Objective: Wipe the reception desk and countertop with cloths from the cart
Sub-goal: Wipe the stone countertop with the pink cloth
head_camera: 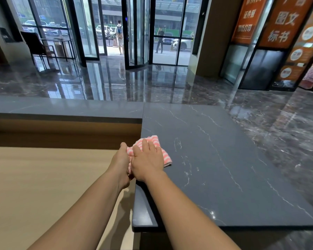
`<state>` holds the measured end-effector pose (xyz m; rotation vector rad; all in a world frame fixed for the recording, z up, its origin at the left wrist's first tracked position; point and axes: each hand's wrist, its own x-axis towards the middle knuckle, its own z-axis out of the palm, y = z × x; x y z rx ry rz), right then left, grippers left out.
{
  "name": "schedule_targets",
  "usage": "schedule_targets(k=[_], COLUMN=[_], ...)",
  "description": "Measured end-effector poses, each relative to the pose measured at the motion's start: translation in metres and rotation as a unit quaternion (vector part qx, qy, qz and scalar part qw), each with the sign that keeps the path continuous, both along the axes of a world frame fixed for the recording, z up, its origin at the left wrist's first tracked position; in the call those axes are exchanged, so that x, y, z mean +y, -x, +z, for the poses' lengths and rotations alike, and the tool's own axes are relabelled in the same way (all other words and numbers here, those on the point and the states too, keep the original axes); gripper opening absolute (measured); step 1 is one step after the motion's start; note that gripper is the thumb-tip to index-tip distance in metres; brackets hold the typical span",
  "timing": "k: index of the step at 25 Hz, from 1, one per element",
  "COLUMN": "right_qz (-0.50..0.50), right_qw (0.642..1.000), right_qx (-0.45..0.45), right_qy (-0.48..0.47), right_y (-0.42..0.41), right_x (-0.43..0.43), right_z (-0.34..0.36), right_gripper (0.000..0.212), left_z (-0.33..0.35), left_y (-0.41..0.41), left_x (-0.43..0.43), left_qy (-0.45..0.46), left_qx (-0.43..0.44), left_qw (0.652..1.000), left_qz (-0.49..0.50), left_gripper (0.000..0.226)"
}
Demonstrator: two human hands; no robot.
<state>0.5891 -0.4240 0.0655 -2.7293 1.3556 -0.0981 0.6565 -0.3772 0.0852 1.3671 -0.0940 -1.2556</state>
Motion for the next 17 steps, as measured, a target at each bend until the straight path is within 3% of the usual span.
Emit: schedule_targets(k=[4,7,11,13,17], right_qz=[0.023,-0.021,-0.144,-0.184,-0.207], right_qw=[0.994,0.986,0.972,0.965,0.965], right_qx=[-0.104,-0.162,-0.186,-0.185,-0.161], right_qy=[0.014,0.034,-0.009,-0.031,-0.013], right_y=[0.011,0.039,0.115,0.143,0.14], right_x=[-0.014,-0.035,-0.075,-0.085,-0.083], right_z=[-0.004,0.003,0.016,0.021,0.017], right_gripper=[0.032,0.026,0.035,0.027,0.035], left_z=[0.007,0.004,0.002,0.0,-0.005], left_y=[0.01,0.009,0.008,0.007,0.004], left_x=[0.001,0.002,0.006,0.008,0.017], left_qy=[0.023,0.003,-0.007,-0.003,-0.007], left_qx=[-0.023,-0.047,-0.062,-0.072,-0.071], left_qw=[0.999,0.999,0.998,0.997,0.997], left_qz=[0.013,-0.002,-0.019,-0.023,-0.037], left_gripper=[0.044,0.063,0.067,0.065,0.065])
